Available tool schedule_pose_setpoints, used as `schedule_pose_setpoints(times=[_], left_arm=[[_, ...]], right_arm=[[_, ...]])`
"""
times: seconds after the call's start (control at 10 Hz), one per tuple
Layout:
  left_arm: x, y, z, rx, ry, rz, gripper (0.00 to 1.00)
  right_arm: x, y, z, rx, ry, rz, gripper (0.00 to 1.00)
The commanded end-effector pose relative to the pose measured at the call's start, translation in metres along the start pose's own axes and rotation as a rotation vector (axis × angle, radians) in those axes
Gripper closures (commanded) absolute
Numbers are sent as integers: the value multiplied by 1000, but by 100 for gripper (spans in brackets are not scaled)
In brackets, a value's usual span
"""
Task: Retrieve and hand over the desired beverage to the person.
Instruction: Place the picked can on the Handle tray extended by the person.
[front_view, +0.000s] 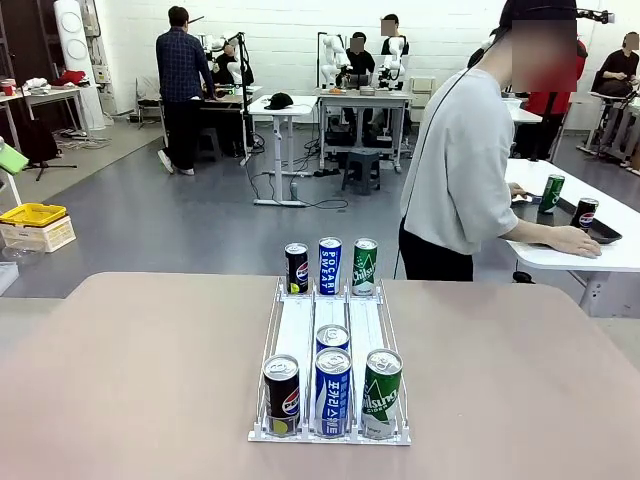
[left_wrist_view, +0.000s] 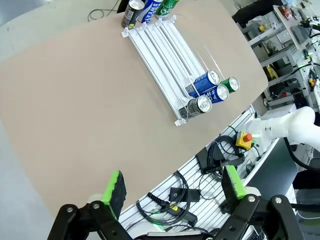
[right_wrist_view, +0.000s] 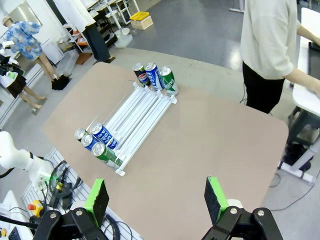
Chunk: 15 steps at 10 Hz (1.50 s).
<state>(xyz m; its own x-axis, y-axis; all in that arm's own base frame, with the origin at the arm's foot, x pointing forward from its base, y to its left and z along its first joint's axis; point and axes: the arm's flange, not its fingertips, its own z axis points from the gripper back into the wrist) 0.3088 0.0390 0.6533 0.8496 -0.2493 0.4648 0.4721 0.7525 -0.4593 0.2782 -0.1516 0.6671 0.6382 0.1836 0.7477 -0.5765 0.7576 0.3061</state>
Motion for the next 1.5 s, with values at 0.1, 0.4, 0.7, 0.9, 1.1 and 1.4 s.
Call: schedule_pose_setpoints(times=[0.1, 0.4, 0.7, 0.9, 1.1, 1.4], left_arm=[[-6, -1, -1, 3, -8, -14, 0], [0, -2, 4, 81, -129, -27, 0], [5, -3, 12, 72, -100, -9, 0], [5, -3, 12, 72, -100, -9, 0], [5, -3, 12, 72, -100, -9, 0], [5, -3, 12, 72, -100, -9, 0]], right_arm=[[3, -2, -1, -4, 6, -2, 0], [3, -2, -1, -4, 6, -2, 0], [3, -2, -1, -4, 6, -2, 0], [3, -2, -1, -4, 6, -2, 0], [3, -2, -1, -4, 6, -2, 0], [3, -2, -1, -4, 6, -2, 0]])
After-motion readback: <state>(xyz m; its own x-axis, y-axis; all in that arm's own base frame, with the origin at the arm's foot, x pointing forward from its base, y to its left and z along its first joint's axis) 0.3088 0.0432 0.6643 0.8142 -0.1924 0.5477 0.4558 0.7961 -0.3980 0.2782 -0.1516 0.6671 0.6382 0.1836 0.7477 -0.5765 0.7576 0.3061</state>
